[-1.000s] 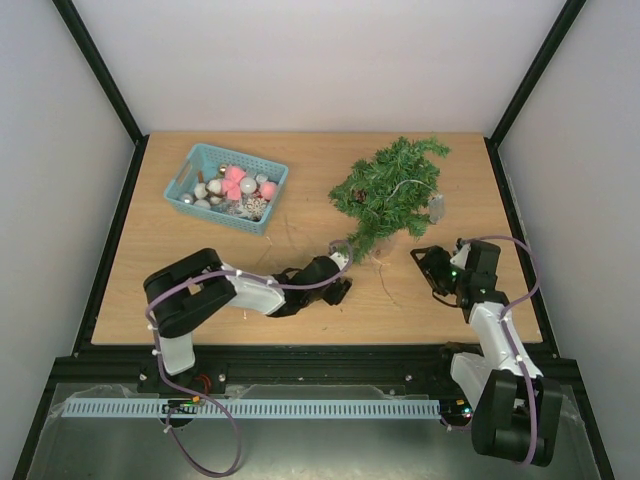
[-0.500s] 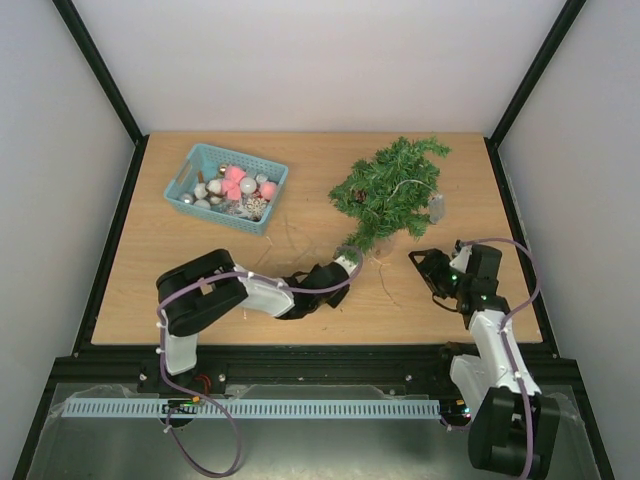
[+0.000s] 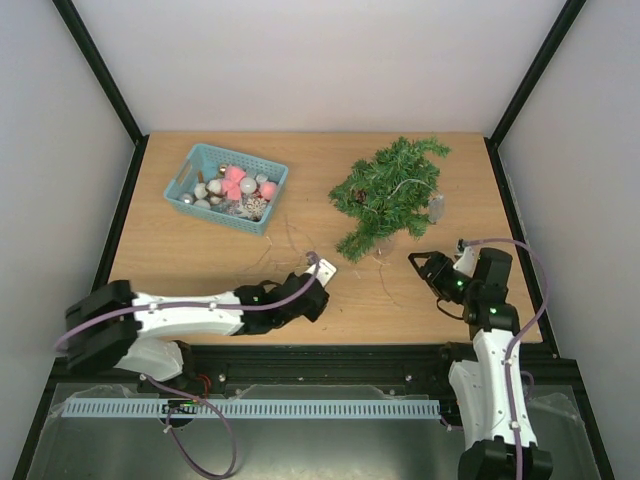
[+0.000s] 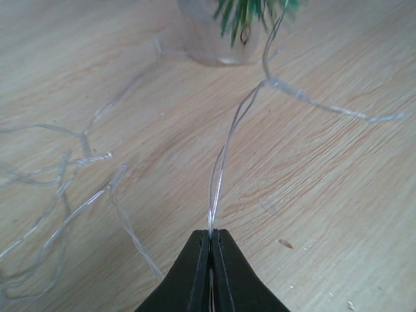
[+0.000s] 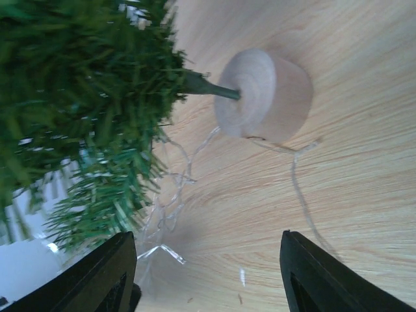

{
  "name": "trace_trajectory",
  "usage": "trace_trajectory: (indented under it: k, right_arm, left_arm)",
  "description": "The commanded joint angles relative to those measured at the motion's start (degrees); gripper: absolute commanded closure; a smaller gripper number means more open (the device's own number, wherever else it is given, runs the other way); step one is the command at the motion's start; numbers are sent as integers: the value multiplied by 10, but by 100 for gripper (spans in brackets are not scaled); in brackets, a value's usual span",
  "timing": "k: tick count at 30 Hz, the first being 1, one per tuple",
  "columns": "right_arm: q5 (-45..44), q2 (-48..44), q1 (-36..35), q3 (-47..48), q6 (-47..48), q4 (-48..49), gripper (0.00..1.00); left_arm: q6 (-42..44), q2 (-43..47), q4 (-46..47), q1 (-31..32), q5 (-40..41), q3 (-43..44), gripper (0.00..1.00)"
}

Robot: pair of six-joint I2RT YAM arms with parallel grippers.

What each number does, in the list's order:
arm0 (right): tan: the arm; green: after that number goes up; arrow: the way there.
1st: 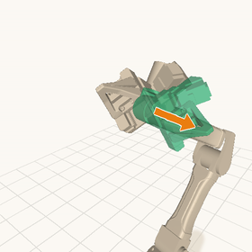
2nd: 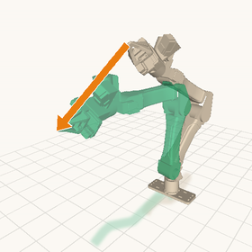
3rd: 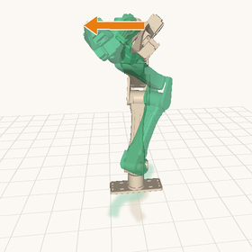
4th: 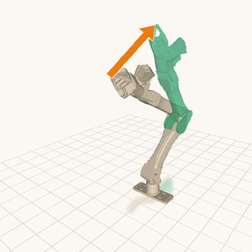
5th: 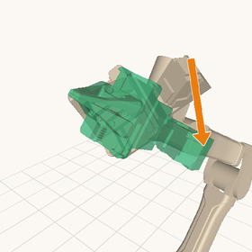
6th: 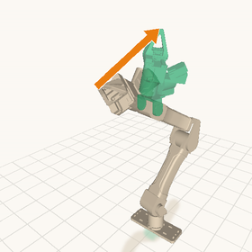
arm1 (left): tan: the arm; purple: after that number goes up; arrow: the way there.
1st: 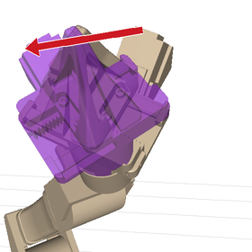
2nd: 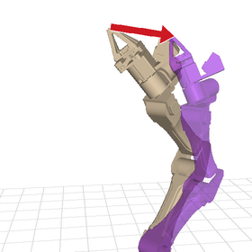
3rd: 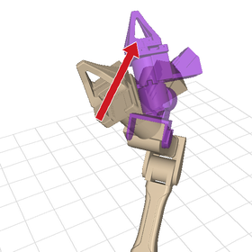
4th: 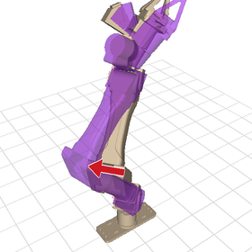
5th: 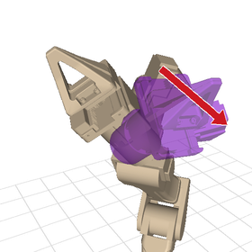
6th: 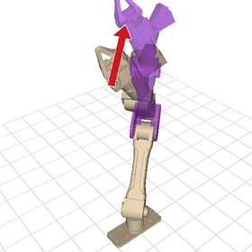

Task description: Decorate the small christmas tree

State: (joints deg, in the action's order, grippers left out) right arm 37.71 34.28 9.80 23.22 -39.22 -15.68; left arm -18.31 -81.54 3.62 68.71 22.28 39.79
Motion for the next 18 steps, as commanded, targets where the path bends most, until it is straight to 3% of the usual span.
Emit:
trace_trajectory:
  k: [1, 6, 12, 18]
  right_arm:
    - [37, -14, 3, 43, 25, -90, 39]
    - [60, -5, -7, 64, 43, -98, 39]
    - [44, -10, -59, 112, 91, -184, 39]
    - [36, -73, -113, 113, 101, -249, 38]
  left_arm:
    - [-17, 78, -96, -5, -26, 17, 98]
    - [-36, 142, -153, -8, -78, 59, 98]
    - [-61, 199, -229, -30, -137, 127, 98]
    - [-93, 207, -265, -43, -221, 209, 98]
